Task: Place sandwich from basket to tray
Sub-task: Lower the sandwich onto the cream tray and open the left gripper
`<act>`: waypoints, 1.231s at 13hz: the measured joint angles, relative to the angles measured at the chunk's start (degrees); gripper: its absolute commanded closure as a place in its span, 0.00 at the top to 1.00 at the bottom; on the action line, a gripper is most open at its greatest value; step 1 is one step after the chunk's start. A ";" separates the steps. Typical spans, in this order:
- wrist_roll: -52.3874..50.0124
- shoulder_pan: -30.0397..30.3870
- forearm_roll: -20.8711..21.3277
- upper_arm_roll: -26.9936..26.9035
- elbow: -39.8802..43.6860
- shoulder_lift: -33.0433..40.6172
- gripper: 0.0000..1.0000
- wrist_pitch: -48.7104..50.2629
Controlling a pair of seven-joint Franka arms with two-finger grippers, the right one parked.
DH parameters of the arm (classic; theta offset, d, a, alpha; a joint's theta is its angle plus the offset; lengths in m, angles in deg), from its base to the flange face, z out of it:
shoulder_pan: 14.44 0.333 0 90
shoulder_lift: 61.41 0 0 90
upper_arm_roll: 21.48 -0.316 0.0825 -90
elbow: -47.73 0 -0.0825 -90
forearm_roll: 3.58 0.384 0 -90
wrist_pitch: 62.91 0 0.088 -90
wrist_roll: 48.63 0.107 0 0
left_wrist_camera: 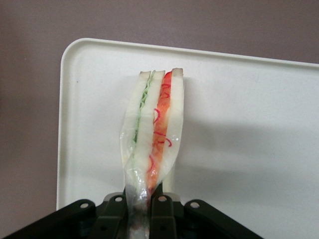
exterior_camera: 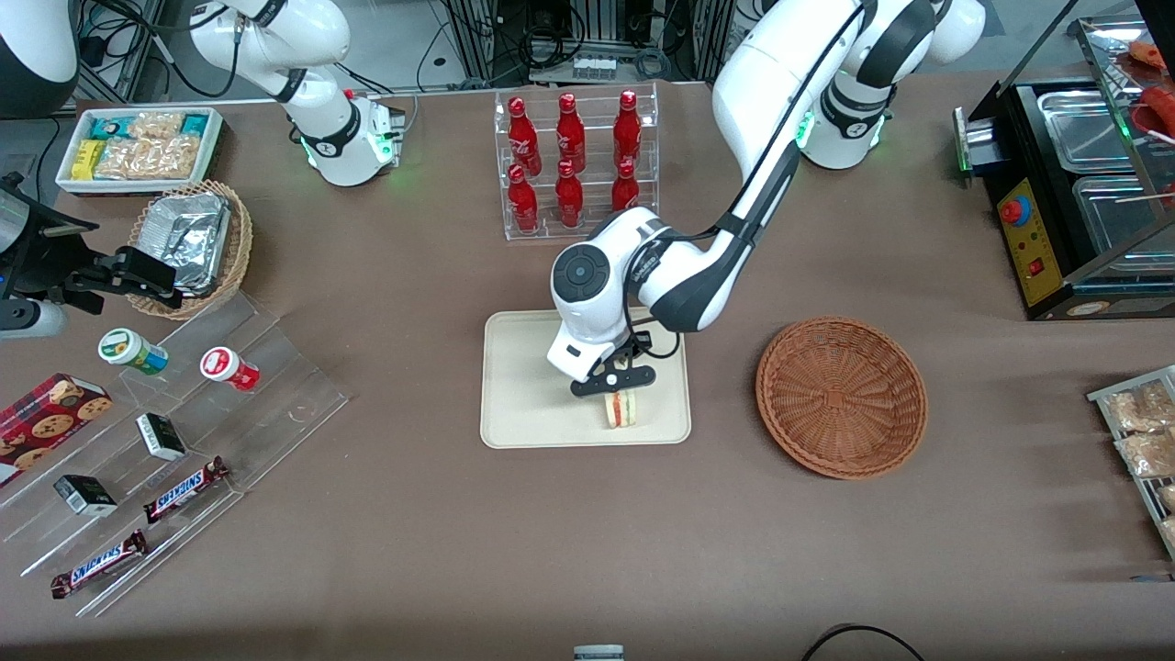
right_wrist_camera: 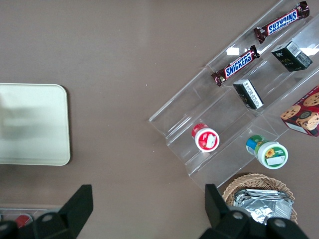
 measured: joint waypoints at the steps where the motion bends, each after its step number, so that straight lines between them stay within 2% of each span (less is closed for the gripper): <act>1: 0.01 -0.09 0.00 0.00 0.00 -0.10 0.00 -0.54; 13: 0.17 -1.27 0.13 -0.11 -0.47 -1.01 0.02 -1.61; 14: 0.19 -1.31 0.14 -0.11 -0.57 -1.37 0.35 -1.61; 15: 0.21 -1.41 0.14 -0.11 -0.63 -1.75 0.75 -1.64; 16: 0.22 -1.51 0.22 -0.11 -0.63 -1.94 0.99 -1.81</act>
